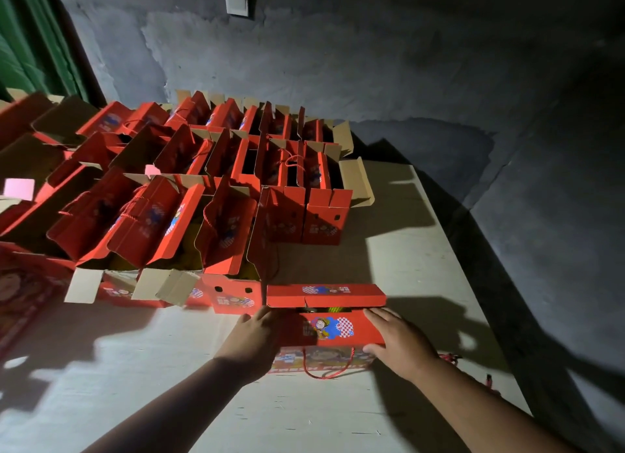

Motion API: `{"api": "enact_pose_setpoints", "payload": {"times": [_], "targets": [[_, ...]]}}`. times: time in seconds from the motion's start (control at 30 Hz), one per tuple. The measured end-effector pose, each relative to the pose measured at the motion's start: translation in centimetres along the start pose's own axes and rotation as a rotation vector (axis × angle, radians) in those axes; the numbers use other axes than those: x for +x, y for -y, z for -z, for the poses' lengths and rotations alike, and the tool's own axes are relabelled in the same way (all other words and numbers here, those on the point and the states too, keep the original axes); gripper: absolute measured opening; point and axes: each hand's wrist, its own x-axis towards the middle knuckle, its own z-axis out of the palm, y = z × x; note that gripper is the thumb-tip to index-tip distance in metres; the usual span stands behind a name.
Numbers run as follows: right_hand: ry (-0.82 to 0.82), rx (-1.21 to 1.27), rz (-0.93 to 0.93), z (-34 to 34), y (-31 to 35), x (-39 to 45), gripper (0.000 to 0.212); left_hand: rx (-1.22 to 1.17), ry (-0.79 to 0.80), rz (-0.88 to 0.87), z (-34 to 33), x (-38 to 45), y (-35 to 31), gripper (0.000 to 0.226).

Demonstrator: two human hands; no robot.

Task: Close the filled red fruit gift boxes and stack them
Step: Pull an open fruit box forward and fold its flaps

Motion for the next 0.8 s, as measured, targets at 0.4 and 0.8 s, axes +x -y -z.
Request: {"api": "enact_pose_setpoints", "payload": {"times": [0.4,0.8], "targets": [[-0.199,0.209,-0.174,0.1,0.1,-0.5,0.041,-0.318,-0.145,0.213,0.6,-0.2,-0.2,0.026],[-0.226,0.133,-0.269,1.0,1.3,1.7,0.076,-0.108,-0.094,0.141,0.8,0.9,0.2,0.098]]}}
